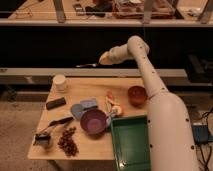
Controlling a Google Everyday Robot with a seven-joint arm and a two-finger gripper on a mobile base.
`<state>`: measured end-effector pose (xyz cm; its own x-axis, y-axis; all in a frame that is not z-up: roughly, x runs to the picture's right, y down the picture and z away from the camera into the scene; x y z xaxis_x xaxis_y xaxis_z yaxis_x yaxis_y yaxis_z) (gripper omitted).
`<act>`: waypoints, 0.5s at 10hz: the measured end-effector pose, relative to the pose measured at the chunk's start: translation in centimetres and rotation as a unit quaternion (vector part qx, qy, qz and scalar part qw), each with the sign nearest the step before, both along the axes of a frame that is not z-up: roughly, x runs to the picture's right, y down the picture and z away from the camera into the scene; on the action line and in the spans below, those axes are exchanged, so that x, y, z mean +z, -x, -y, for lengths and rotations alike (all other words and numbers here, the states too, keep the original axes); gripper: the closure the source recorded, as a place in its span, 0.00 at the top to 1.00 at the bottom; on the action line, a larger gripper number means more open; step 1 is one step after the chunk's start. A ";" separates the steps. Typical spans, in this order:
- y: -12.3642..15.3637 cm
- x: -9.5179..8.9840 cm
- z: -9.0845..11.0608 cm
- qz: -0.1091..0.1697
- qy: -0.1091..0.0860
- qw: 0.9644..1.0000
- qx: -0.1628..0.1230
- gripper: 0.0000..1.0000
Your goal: Place fork in paper cup
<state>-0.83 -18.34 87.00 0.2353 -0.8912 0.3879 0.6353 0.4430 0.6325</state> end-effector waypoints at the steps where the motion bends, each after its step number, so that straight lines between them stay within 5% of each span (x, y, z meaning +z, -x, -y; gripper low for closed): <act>1: 0.5 -1.1 0.3 0.005 -0.015 1.000 -0.013 0.00; 5: 3.0 -2.5 0.0 0.013 -0.045 0.998 -0.049 0.00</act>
<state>-3.81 -18.36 84.50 0.1373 -0.9408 0.3098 0.6558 0.3207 0.6835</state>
